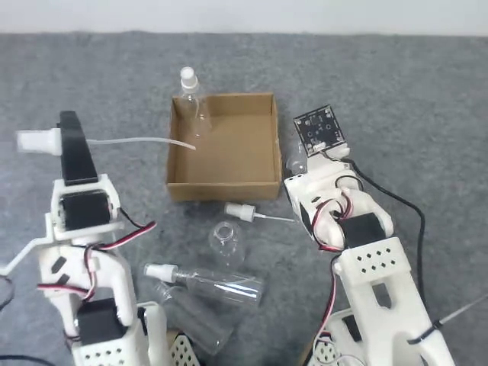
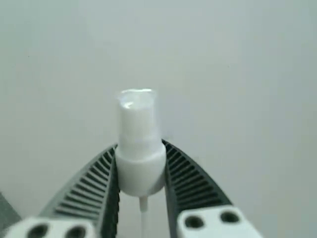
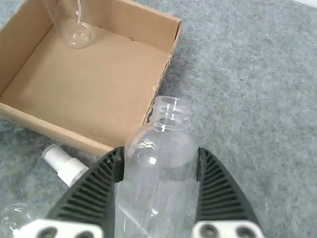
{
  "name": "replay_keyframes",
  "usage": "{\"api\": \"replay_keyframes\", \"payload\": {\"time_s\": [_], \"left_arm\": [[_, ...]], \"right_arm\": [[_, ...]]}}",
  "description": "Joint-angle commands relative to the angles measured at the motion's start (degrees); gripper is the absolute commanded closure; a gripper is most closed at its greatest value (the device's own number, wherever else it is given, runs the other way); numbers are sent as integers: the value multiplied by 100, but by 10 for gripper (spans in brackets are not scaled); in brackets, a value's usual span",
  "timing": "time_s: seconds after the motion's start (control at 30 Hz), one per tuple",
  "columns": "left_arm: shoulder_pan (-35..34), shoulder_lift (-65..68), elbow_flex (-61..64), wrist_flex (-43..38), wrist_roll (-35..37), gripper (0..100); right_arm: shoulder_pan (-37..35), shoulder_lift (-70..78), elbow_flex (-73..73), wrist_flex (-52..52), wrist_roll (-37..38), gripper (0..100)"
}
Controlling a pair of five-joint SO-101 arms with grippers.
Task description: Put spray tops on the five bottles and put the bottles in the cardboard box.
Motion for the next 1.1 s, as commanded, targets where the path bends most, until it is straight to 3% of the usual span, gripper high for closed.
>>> {"api": "replay_keyframes", "payload": {"time_s": [0.0,0.27,0.53,0.9,1.07], "left_arm": [[9,-53,40,18,70,989],[-26,-53,356,26,44,989],[-35,-53,347,35,44,989],[-176,-53,409,18,35,989],[-167,-53,374,0,44,989]], "right_arm": [[-198,-207,-9,-154,132,940],[-215,-207,0,-567,993,943],[-215,-470,-70,-1279,1011,943],[-391,-1174,624,-1508,1011,943],[-576,-1648,1160,-1982,1521,944]]}}
